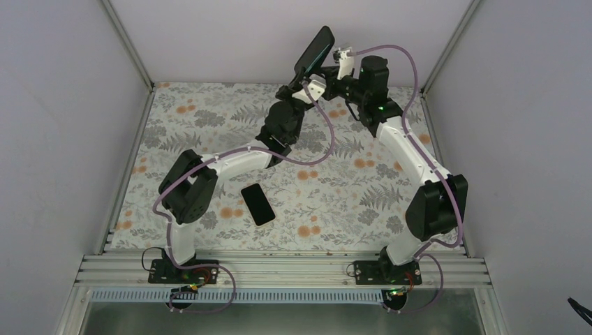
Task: Take the phone out of the phone case
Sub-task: Remove the phone case from the phone, then place the phone case at the center of the board, then place the phone at the center of the board.
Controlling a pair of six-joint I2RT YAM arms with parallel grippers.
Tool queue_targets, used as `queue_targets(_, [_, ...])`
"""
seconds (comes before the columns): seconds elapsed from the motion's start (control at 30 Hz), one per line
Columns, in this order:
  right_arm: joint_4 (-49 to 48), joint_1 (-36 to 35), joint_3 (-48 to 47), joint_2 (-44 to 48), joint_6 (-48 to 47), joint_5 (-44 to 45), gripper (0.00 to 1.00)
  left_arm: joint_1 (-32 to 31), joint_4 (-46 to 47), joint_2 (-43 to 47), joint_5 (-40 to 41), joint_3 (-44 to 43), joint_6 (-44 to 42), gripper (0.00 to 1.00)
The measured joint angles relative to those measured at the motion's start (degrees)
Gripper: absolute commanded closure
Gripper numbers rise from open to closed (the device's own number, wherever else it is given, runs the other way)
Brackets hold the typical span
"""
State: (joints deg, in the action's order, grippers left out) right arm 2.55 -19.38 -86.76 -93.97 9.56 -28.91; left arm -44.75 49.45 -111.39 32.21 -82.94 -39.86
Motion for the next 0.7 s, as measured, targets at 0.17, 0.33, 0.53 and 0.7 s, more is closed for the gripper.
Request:
queue_targets(0.17, [0.9, -0.5, 0.3, 0.0, -2.2, 1.6, 0.97, 0.3, -0.2, 1.3, -0.8, 2.5, 0.1, 0.98])
queue_targets(0.33, [2.8, -2.4, 0.9, 0.0, -5.0, 5.6, 0.97, 1.2, -2.2, 5.3, -2.9, 7.9, 0.1, 0.98])
queue_targets(0.53, [12.6, 0.6, -0.8, -3.0, -9.2, 16.9, 0.97, 4.7, -12.9, 15.1, -2.8, 16.5, -5.4, 0.98])
queue_targets(0.7, [21.3, 5.6, -2.2, -5.5, -11.6, 19.6, 0.97, 5.8, -19.9, 24.9, -3.0, 22.6, -8.2, 0.98])
